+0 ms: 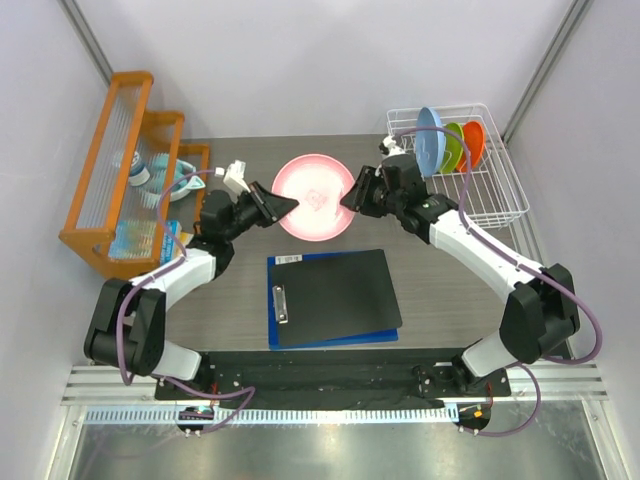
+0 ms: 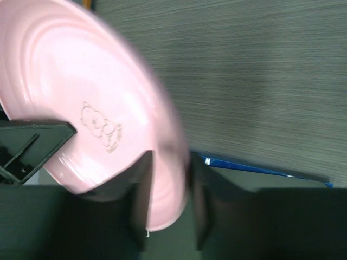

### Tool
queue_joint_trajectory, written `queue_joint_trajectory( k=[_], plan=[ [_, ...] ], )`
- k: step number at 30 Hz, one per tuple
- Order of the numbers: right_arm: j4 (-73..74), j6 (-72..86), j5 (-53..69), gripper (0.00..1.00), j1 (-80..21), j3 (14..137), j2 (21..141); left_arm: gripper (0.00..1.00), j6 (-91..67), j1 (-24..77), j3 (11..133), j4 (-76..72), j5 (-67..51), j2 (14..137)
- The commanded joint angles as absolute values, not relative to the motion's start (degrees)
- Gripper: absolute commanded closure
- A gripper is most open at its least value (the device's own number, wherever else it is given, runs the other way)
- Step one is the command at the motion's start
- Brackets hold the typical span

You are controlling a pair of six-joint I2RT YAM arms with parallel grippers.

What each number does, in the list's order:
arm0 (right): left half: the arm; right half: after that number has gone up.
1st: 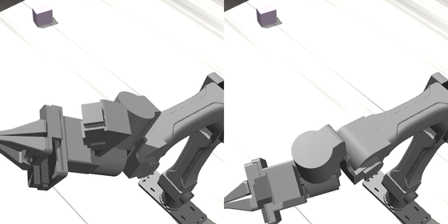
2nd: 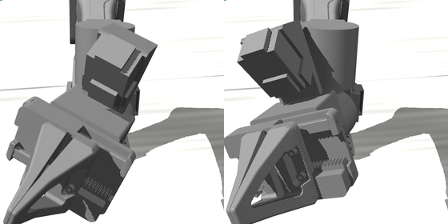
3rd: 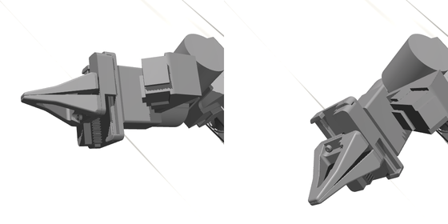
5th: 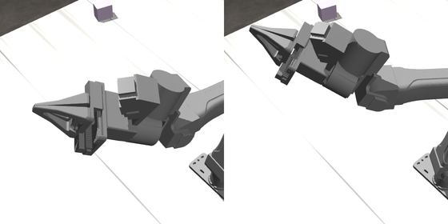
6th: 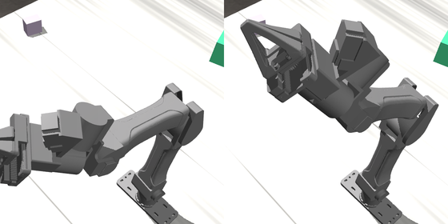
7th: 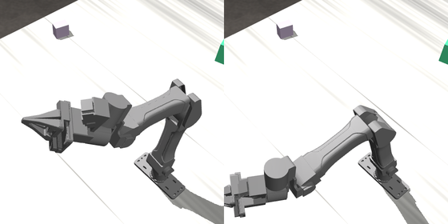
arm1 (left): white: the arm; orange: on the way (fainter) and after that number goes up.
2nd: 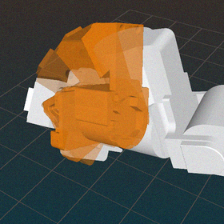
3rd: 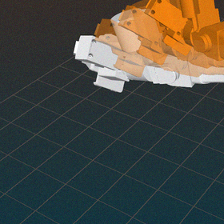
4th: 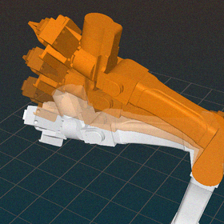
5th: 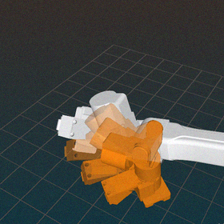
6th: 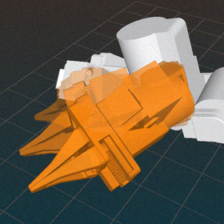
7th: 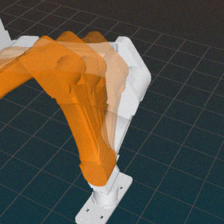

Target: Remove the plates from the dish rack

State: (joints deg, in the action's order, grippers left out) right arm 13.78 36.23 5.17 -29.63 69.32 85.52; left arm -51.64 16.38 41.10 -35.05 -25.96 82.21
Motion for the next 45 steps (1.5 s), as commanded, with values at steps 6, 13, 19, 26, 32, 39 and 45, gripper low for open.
queue_joint_trajectory(
  k=[6, 13, 19, 26, 32, 39, 45],
  plan=[
    [15.3, 31.2, -7.0, 0.40, -30.1, 73.3, 83.1, 1.00, -40.5, 15.9, 48.6, -17.7, -12.4, 84.3],
    [17.4, 28.0, -10.5, 0.33, -28.5, 72.5, 81.2, 1.00, -38.7, 14.1, 58.8, -15.2, -11.4, 96.2],
    [17.4, 27.0, -9.7, 0.33, -25.6, 71.9, 82.0, 1.00, -38.5, 10.6, 67.6, -14.2, -13.3, 108.3],
    [17.4, 25.5, -8.3, 0.33, -18.7, 72.1, 83.3, 1.00, -38.3, 8.2, 70.8, -12.7, -13.8, 114.4],
    [18.4, 22.9, -13.8, 0.32, -14.9, 75.6, 86.7, 0.73, -37.7, 7.6, 72.3, -8.1, -13.8, 117.3],
    [20.2, 18.8, -22.8, 0.31, -14.0, 84.5, 94.4, 0.46, -36.7, 7.6, 71.2, -6.2, -12.4, 118.0],
    [20.4, 13.5, -30.1, 0.29, -12.7, 93.5, 102.4, 0.43, -33.8, 7.5, 70.9, 3.2, -7.6, 115.7]
  ],
)
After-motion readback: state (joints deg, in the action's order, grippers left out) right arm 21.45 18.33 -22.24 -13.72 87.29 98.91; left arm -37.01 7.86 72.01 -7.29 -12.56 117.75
